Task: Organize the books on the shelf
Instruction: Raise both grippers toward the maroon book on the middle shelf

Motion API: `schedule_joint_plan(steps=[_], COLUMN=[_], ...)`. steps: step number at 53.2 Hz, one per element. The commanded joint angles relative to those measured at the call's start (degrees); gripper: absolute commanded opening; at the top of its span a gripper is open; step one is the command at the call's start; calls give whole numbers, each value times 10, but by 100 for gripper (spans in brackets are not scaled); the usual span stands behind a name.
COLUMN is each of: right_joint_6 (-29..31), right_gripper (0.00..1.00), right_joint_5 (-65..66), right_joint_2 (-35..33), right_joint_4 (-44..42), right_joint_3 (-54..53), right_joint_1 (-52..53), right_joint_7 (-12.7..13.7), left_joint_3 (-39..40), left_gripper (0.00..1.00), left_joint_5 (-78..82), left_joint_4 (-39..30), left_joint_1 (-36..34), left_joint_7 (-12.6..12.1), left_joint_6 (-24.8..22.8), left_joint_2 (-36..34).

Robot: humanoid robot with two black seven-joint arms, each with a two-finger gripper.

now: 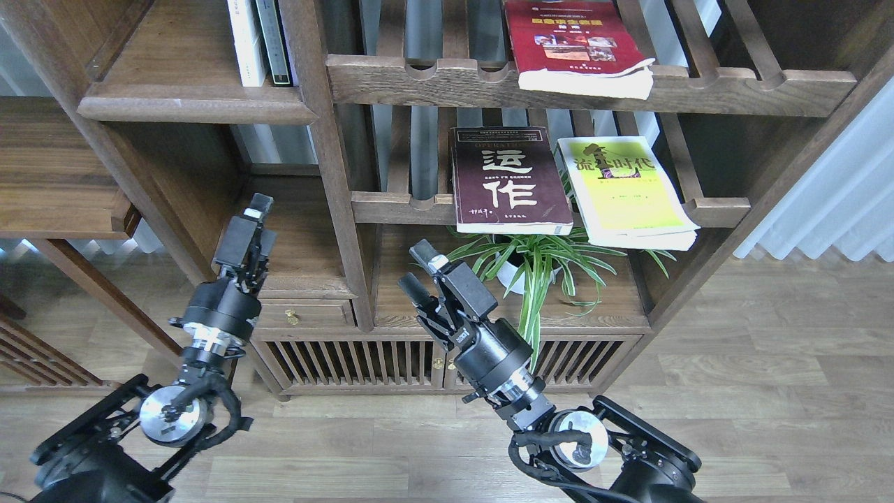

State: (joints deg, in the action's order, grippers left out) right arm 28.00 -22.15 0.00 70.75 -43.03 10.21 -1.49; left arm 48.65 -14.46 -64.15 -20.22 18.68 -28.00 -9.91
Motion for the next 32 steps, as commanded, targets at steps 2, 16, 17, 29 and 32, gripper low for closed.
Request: schedule_joint_plan(steps=[2, 16, 17, 29, 32], right_joint_6=[0, 0, 0, 0, -7], right_gripper=[99, 99, 99, 99, 99], right_joint_5=[-1, -1, -1, -1, -1], right_joint_2=[0, 0, 0, 0, 0], right_joint_4=[0, 0, 0, 0, 0], right_joint_3=[0, 0, 0, 3, 3], right_joint_1=[-1, -4, -4, -5, -5], right_joint_7=[0, -1, -1, -2, -3], left_joint_3=[1, 11, 11, 10, 10], left_gripper=[100, 100, 100, 100, 100], left_joint_5=[0, 0, 0, 8, 13], left_joint_4=[1, 1, 1, 1, 1], left_joint_1=[0, 0, 1, 4, 6], left_joint_7=[0, 0, 0, 0, 0], left_joint_6=[0, 0, 0, 0, 0], left_joint_2=[2, 1, 1, 1, 1])
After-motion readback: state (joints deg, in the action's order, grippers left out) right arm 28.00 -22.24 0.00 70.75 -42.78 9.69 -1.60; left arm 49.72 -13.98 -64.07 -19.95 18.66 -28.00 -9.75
